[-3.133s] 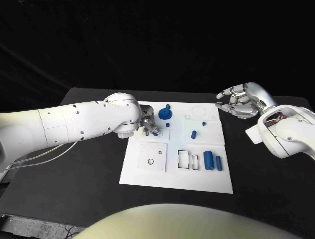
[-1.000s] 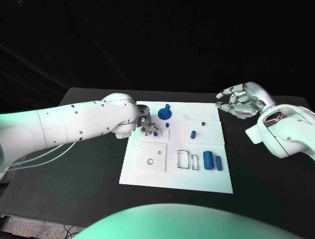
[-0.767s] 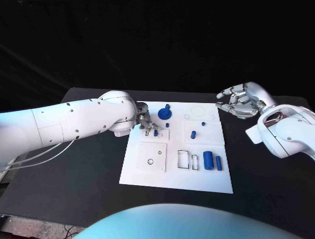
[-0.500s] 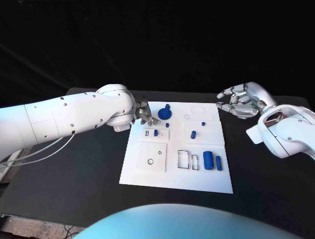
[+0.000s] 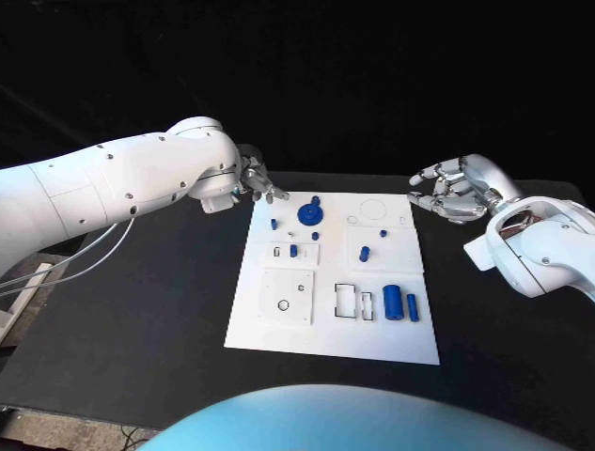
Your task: Assemble the parts on the task board
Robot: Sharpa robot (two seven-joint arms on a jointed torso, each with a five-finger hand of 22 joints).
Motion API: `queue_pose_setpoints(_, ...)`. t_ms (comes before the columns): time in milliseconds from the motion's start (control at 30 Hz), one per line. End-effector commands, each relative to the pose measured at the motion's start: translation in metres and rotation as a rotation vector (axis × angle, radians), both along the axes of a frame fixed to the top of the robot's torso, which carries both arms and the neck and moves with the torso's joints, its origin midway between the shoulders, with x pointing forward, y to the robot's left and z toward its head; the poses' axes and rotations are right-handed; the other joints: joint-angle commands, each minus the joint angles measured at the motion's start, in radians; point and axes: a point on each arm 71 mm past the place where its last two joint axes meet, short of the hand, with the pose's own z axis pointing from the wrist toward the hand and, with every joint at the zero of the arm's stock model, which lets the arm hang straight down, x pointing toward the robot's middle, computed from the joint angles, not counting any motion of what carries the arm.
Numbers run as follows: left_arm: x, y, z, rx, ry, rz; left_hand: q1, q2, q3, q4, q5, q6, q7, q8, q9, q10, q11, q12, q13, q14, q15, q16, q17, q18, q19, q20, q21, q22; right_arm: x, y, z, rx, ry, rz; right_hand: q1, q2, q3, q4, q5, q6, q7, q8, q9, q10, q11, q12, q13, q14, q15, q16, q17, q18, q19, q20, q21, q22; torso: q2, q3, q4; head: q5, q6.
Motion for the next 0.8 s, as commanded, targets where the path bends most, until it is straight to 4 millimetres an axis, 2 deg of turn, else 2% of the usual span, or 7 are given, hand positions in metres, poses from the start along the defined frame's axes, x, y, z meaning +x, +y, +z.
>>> queue_pose_setpoints(33, 0.005, -0.003, -0.002, 0.039, 0.037, -0.055, 0.009, 0.003, -0.010, 0.001, -0.014, -0.009, 0.004, -0.006, -0.001, -0.001, 0.006, -0.005, -0.001, 0.100, 0.008, -0.004, 0.235, -0.006, -0.002, 0.009, -0.009, 0.147, 0.000, 0.001, 0.000, -0.003, 0.000, 0.009, -0.001, 0.002, 0.005, -0.002, 0.005, -0.008, 0.002, 0.005, 0.002, -0.005, 0.001, -0.004, -0.001, 0.043, 0.000, -0.004, 0.044, 0.016, -0.005, 0.001, -0.005, 0.081, 0.002, 0.0001, -0.0015, 0.003, 0.000)
queue_pose_setpoints(200, 0.014, -0.004, -0.008, 0.103, 0.061, -0.073, 0.013, 0.009, -0.011, 0.000, -0.024, -0.012, 0.004, -0.008, -0.001, -0.007, 0.009, -0.011, -0.008, 0.099, 0.011, -0.007, 0.230, -0.005, -0.005, 0.011, -0.016, 0.145, 0.000, 0.003, 0.000, -0.002, -0.002, 0.012, -0.001, 0.002, 0.005, -0.002, 0.006, -0.008, 0.002, 0.005, 0.002, -0.006, 0.001, -0.005, -0.003, 0.042, 0.000, -0.006, 0.041, 0.017, -0.006, 0.001, -0.010, 0.079, 0.004, -0.0007, 0.0005, 0.008, 0.000)
queue_pose_setpoints(267, 0.017, -0.004, -0.011, 0.129, 0.069, -0.080, 0.011, 0.013, -0.018, 0.001, -0.057, -0.017, 0.008, -0.011, -0.002, -0.020, 0.012, -0.023, -0.021, 0.096, 0.014, -0.011, 0.222, -0.003, -0.010, 0.014, -0.024, 0.143, 0.000, 0.003, 0.000, -0.001, -0.004, 0.013, -0.001, 0.001, 0.005, -0.003, 0.006, -0.009, 0.002, 0.005, 0.002, -0.010, 0.001, -0.009, -0.008, 0.035, 0.000, -0.017, 0.022, 0.021, -0.016, 0.002, -0.037, 0.071, 0.005, -0.0011, 0.0010, 0.009, 0.000)
queue_pose_setpoints(500, 0.024, 0.001, -0.020, 0.148, 0.086, -0.060, 0.011, 0.017, -0.019, 0.001, -0.063, -0.017, 0.008, -0.011, -0.002, -0.020, 0.013, -0.021, -0.018, 0.097, 0.015, -0.009, 0.226, -0.004, -0.009, 0.015, -0.021, 0.144, 0.000, 0.004, 0.000, 0.003, -0.008, 0.016, -0.005, 0.000, 0.020, -0.006, 0.007, -0.018, 0.004, 0.008, 0.012, -0.126, 0.003, -0.188, -0.204, -0.026, 0.001, -0.146, -0.136, 0.057, -0.100, 0.004, -0.290, -0.018, 0.005, -0.0010, 0.0003, 0.011, 0.000)
queue_pose_setpoints(533, 0.025, 0.002, -0.021, 0.145, 0.087, -0.055, 0.011, 0.017, -0.019, 0.001, -0.063, -0.017, 0.008, -0.011, -0.002, -0.020, 0.013, -0.021, -0.018, 0.097, 0.015, -0.009, 0.226, -0.004, -0.009, 0.015, -0.021, 0.144, 0.000, 0.004, 0.000, 0.004, -0.009, 0.017, -0.005, 0.000, 0.026, -0.007, 0.006, -0.020, 0.005, 0.010, 0.015, -0.141, 0.004, -0.246, -0.266, -0.074, 0.002, -0.253, -0.250, 0.081, -0.168, 0.007, -0.479, -0.091, 0.005, -0.0010, 0.0001, 0.012, 0.000)
queue_pose_setpoints(633, 0.026, 0.004, -0.026, 0.128, 0.093, -0.039, 0.012, 0.022, -0.018, 0.001, -0.063, -0.017, 0.008, -0.012, -0.002, -0.017, 0.013, -0.015, -0.012, 0.098, 0.015, -0.007, 0.230, -0.004, -0.007, 0.015, -0.018, 0.145, 0.001, 0.004, 0.000, 0.010, -0.011, 0.018, -0.009, -0.005, 0.042, -0.010, 0.007, -0.031, 0.016, 0.011, 0.022, -0.168, 0.013, -0.364, -0.368, -0.216, 0.015, -0.620, -0.573, 0.088, -0.227, 0.020, -0.638, -0.197, 0.004, -0.0008, -0.0001, 0.011, 0.000)
queue_pose_setpoints(800, 0.027, 0.004, -0.032, 0.100, 0.107, -0.030, 0.012, 0.025, -0.018, 0.001, -0.063, -0.016, 0.008, -0.011, -0.002, -0.015, 0.012, -0.011, -0.007, 0.100, 0.015, -0.004, 0.235, -0.005, -0.006, 0.016, -0.016, 0.146, 0.001, 0.005, 0.000, 0.023, -0.008, 0.020, -0.009, -0.003, 0.046, -0.017, 0.007, -0.046, 0.027, 0.010, 0.027, -0.172, 0.031, -0.478, -0.481, -0.234, 0.034, -0.804, -0.612, 0.089, -0.244, 0.039, -0.743, -0.305, 0.004, -0.0009, 0.0006, 0.011, 0.000)
